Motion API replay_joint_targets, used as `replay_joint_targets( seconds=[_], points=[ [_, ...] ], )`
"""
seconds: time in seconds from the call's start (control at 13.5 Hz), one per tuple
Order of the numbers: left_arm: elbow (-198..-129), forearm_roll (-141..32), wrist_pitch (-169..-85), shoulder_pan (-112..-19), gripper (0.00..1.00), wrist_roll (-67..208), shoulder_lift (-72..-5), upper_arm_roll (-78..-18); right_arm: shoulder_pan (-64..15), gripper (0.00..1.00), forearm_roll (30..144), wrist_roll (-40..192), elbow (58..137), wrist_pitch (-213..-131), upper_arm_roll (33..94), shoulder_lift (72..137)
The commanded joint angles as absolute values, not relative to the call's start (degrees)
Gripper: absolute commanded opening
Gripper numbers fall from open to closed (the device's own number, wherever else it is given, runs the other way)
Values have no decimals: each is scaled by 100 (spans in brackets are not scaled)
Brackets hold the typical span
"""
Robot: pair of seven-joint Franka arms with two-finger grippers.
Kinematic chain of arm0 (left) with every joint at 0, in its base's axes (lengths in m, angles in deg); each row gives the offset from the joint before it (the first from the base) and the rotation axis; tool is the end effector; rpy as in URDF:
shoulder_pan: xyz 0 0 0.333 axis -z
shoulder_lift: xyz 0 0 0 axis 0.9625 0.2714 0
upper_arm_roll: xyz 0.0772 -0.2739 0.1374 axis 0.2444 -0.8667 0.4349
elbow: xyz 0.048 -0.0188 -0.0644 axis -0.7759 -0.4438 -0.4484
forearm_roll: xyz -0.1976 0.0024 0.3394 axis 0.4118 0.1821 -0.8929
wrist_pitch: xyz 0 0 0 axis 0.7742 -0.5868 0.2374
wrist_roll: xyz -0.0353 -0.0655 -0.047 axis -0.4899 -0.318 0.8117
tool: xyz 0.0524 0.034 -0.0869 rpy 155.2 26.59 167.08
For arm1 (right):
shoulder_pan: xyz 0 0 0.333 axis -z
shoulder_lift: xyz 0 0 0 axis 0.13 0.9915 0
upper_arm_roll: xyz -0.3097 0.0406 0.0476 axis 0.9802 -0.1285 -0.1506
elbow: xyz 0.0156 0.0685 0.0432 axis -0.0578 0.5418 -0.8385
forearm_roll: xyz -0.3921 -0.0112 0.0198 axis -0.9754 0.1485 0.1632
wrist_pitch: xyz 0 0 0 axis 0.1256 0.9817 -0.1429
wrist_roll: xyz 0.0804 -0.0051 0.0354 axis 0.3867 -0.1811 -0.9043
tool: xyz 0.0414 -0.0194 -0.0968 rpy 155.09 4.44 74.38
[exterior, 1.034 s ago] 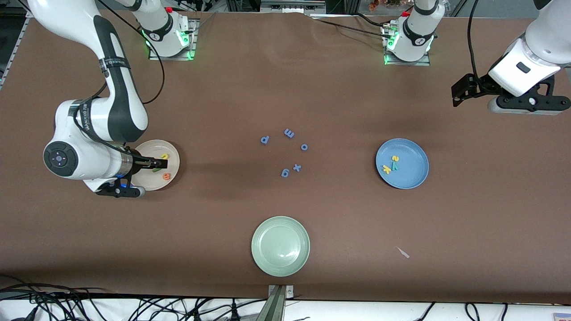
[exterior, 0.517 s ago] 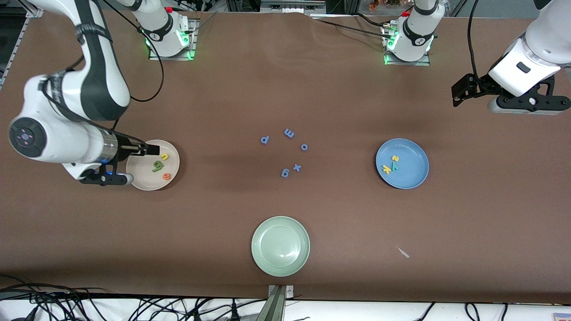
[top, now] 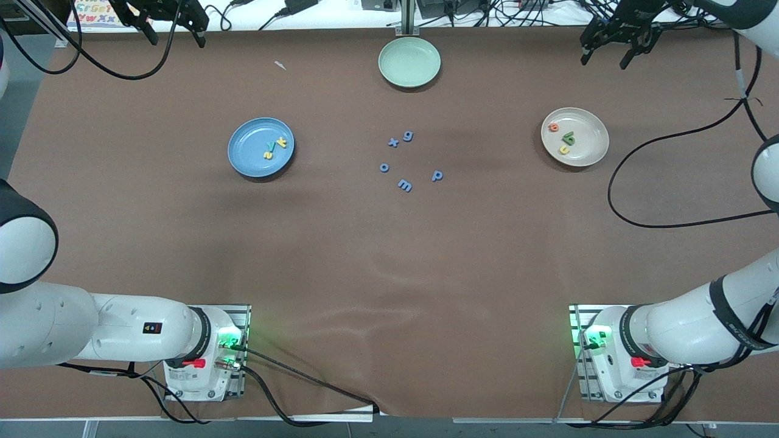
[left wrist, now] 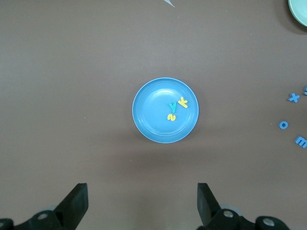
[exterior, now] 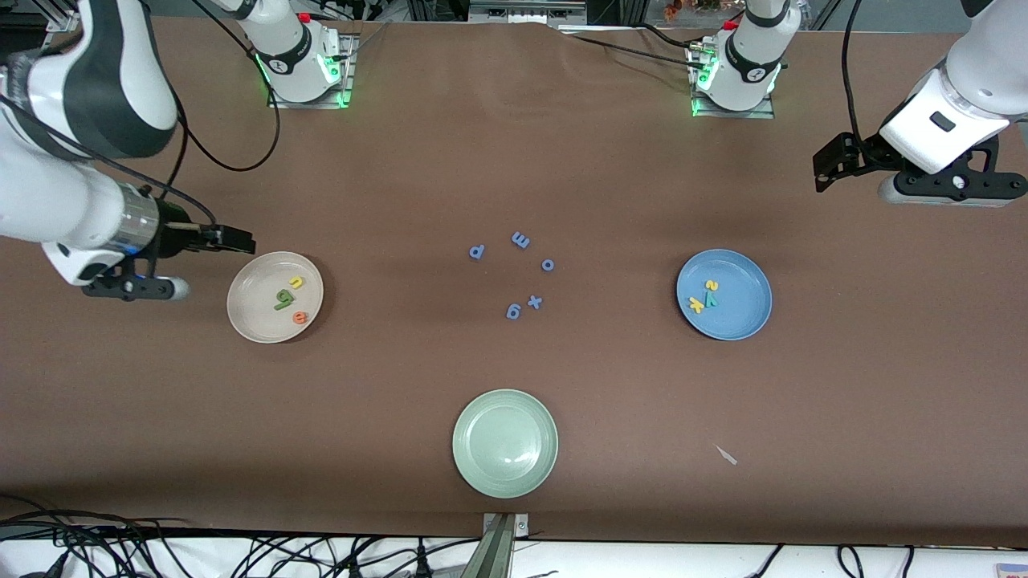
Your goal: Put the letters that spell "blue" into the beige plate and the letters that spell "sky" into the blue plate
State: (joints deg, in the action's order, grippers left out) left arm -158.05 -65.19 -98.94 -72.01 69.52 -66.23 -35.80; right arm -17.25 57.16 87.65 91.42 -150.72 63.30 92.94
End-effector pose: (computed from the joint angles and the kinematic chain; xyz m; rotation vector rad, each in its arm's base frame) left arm 0.5345 -0.0745 0.6049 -3.0982 0.0705 0.0928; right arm 0.6013 0.0641 0.4904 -3.0379 0.0906 0.2844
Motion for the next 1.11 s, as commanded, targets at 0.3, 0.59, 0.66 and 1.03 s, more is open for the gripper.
replay_joint_targets(
  seconds=[0.3,0.59,0.66,1.03],
  points=[
    [-15662,-6373,-9758,-7232,100,6895,-6589,-3575,-1362,100,5094,8732,9310,-14661,5916,8618],
    [-15662,-6373,-9758,-7232,100,6895,-6589,-3575,-1275,100,4996,8749,9293,-14757,5916,8494],
    [-15662,-6373,-9758,-7232,100,6895,-6589,-3575,-1240,100,4909,8784,9293,-14801,5916,8442],
    [-15662,-6373,-9758,-7232,100,6895,-6589,-3575,-958,100,4961,8654,9293,-14837,5915,8283]
  ],
)
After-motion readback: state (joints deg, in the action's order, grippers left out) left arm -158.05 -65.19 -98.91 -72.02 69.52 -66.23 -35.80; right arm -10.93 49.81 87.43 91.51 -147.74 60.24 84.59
